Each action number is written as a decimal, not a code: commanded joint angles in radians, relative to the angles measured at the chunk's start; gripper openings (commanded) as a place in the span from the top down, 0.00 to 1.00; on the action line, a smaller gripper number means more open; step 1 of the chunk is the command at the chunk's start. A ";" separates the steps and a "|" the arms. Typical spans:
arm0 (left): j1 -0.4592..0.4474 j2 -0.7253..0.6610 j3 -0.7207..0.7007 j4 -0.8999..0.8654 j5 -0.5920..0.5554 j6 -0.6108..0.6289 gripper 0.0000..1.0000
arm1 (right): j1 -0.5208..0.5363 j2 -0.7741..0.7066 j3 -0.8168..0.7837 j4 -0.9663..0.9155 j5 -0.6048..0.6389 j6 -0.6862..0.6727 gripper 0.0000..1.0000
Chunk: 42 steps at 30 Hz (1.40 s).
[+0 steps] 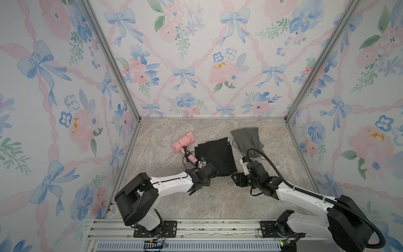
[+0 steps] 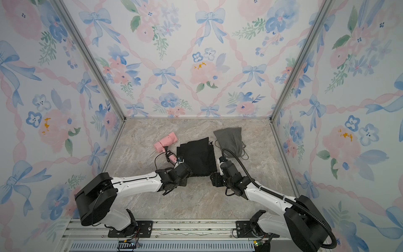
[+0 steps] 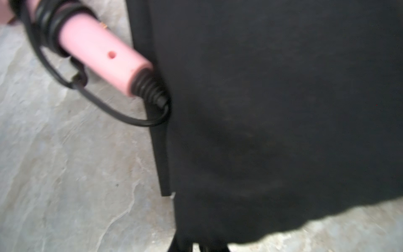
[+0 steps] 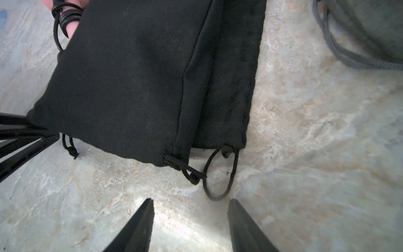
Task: Pack away hair dryers
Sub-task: Pull the drawstrings on both sides of the drawstring bag.
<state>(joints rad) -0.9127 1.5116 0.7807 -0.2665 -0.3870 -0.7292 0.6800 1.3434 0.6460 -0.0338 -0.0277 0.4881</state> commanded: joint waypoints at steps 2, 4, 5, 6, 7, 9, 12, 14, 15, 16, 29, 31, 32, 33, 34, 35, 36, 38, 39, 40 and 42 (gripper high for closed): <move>0.024 -0.074 -0.061 0.092 0.069 0.063 0.80 | 0.021 0.025 -0.015 0.053 0.058 -0.059 0.40; 0.035 -0.107 -0.090 0.123 0.092 0.066 0.76 | 0.023 0.038 -0.013 0.066 0.067 -0.078 0.42; 0.040 -0.120 -0.131 0.137 0.105 0.065 0.75 | 0.022 0.044 -0.009 0.067 0.072 -0.088 0.43; 0.044 -0.135 -0.150 0.151 0.118 0.065 0.74 | 0.023 0.054 -0.004 0.069 0.077 -0.099 0.43; 0.048 -0.145 -0.166 0.162 0.130 0.064 0.73 | 0.022 0.062 0.001 0.071 0.078 -0.108 0.43; 0.053 -0.164 -0.194 0.177 0.151 0.061 0.71 | 0.021 0.076 0.010 0.070 0.075 -0.122 0.43; 0.053 -0.185 -0.228 0.188 0.170 0.046 0.68 | 0.020 0.073 0.018 0.063 0.078 -0.138 0.44; 0.053 -0.196 -0.247 0.189 0.187 0.040 0.63 | 0.011 0.064 0.016 0.058 0.076 -0.138 0.44; 0.054 -0.202 -0.257 0.188 0.193 0.034 0.59 | 0.010 0.056 0.015 0.055 0.072 -0.138 0.44; 0.053 -0.209 -0.268 0.189 0.198 0.029 0.54 | 0.009 0.047 0.010 0.053 0.069 -0.138 0.44; 0.050 -0.123 -0.234 0.212 0.172 -0.005 0.26 | -0.003 -0.038 -0.037 0.049 0.068 -0.135 0.43; 0.048 -0.091 -0.222 0.212 0.171 -0.012 0.28 | -0.010 -0.051 -0.044 0.043 0.066 -0.133 0.43; 0.043 -0.078 -0.219 0.212 0.164 -0.015 0.29 | -0.015 -0.059 -0.047 0.041 0.065 -0.132 0.43; 0.039 -0.065 -0.219 0.211 0.156 -0.023 0.31 | -0.020 -0.067 -0.048 0.035 0.064 -0.134 0.43; 0.038 -0.054 -0.218 0.212 0.149 -0.030 0.33 | -0.024 -0.078 -0.052 0.033 0.062 -0.136 0.43; 0.038 -0.043 -0.221 0.212 0.144 -0.037 0.37 | -0.028 -0.087 -0.052 0.031 0.061 -0.138 0.43; 0.038 -0.031 -0.219 0.211 0.142 -0.040 0.46 | -0.032 -0.095 -0.056 0.028 0.061 -0.140 0.43; 0.033 -0.012 -0.218 0.212 0.138 -0.041 0.67 | -0.040 -0.111 -0.061 0.022 0.061 -0.140 0.43; 0.031 -0.009 -0.220 0.212 0.140 -0.044 0.77 | -0.044 -0.119 -0.062 0.017 0.063 -0.140 0.43; 0.028 -0.010 -0.224 0.211 0.138 -0.044 0.86 | -0.046 -0.126 -0.063 0.010 0.064 -0.142 0.43; 0.028 -0.024 -0.238 0.211 0.136 -0.049 0.98 | -0.050 -0.137 -0.063 -0.003 0.070 -0.144 0.43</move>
<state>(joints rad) -0.8761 1.4712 0.5694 -0.0044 -0.2642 -0.7647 0.6415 1.2102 0.5953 0.0010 0.0319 0.3580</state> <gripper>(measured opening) 0.044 0.573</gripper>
